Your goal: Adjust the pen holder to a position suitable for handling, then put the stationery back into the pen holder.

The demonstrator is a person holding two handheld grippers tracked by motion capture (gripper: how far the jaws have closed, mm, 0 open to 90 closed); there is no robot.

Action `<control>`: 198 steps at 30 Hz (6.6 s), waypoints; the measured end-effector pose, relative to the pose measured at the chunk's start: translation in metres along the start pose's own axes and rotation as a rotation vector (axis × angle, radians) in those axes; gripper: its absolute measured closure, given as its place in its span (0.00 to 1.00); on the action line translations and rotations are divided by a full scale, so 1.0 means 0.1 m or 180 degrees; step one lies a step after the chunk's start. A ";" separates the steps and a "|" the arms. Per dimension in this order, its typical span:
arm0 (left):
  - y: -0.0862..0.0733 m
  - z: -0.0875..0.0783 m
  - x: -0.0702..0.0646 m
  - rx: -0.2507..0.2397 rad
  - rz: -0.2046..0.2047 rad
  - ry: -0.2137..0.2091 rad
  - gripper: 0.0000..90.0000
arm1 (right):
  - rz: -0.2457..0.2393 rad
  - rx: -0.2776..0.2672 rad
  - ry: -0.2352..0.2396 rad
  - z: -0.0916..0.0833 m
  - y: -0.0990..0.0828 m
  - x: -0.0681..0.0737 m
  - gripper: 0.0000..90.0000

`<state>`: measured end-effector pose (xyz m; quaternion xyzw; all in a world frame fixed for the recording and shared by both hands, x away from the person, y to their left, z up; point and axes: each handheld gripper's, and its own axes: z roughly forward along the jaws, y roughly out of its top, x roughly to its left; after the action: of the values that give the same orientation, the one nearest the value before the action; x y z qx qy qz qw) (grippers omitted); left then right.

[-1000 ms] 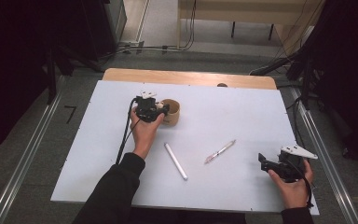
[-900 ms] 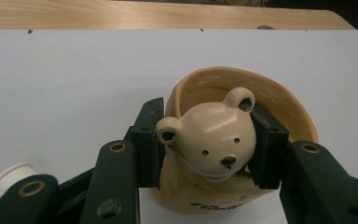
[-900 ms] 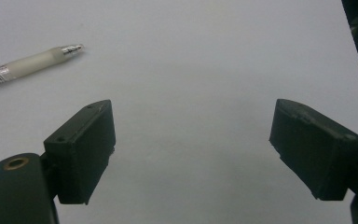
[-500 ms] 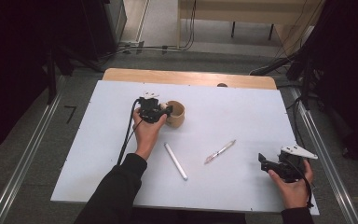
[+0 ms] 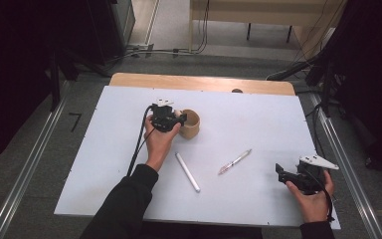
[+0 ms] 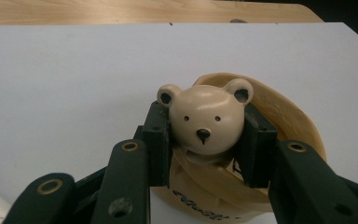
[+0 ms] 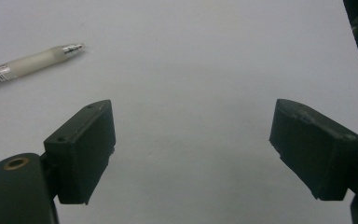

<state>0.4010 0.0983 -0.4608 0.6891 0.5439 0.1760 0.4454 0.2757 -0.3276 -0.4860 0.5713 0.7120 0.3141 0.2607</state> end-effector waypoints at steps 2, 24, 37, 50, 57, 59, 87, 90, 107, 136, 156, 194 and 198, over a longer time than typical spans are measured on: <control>0.00 0.00 -0.03 0.0010 0.0009 -0.0029 0.69 | -0.0008 0.0000 0.0001 0.00 0.00 0.00 0.14; -0.04 0.13 -0.36 0.0114 0.0332 -0.0479 0.69 | -0.0023 -0.0002 0.0002 0.00 0.00 0.01 0.14; -0.01 0.25 -0.45 0.0084 0.0464 -0.0725 0.69 | -0.0007 0.0000 0.0009 -0.01 0.00 0.00 0.14; 0.03 0.28 -0.45 0.0128 0.0544 -0.0765 0.69 | 0.0001 -0.0005 0.0001 -0.02 -0.01 -0.02 0.14; 0.01 0.24 -0.46 0.0116 0.0541 -0.0749 0.61 | -0.0001 -0.0005 0.0000 -0.02 -0.02 -0.02 0.14; 0.01 0.23 -0.48 0.0108 0.0553 -0.0732 0.54 | -0.0001 -0.0002 -0.0004 -0.02 -0.02 -0.02 0.14; -0.24 -0.24 -0.35 0.0015 0.0415 -0.0241 0.18 | -0.0010 0.0021 -0.0018 0.00 -0.01 0.01 0.14; -0.29 -0.32 -0.30 -0.0004 0.0389 -0.0245 0.17 | -0.0015 0.0012 -0.0011 0.00 -0.01 0.01 0.14; -0.41 -0.54 0.08 -0.0049 0.0172 0.0109 0.13 | -0.0008 0.0042 -0.0030 0.01 -0.01 0.02 0.14; -0.51 -0.41 0.38 0.0102 0.0007 0.0738 0.10 | -0.0029 0.0044 -0.0033 0.01 -0.02 0.02 0.14; -0.52 -0.20 0.48 0.0193 -0.0131 0.0968 0.10 | -0.0036 0.0051 -0.0036 0.01 -0.02 0.03 0.14; -0.49 -0.01 0.41 0.0343 0.0088 0.1170 0.29 | -0.0045 0.0060 -0.0034 0.01 -0.03 0.03 0.14; -0.49 -0.04 0.42 0.0332 0.0062 0.1177 0.34 | -0.0046 0.0060 -0.0034 0.01 -0.03 0.03 0.14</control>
<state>0.3843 0.1388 -0.5083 0.6724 0.6181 0.2755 0.2998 0.2744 -0.3251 -0.4889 0.5703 0.7176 0.3025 0.2614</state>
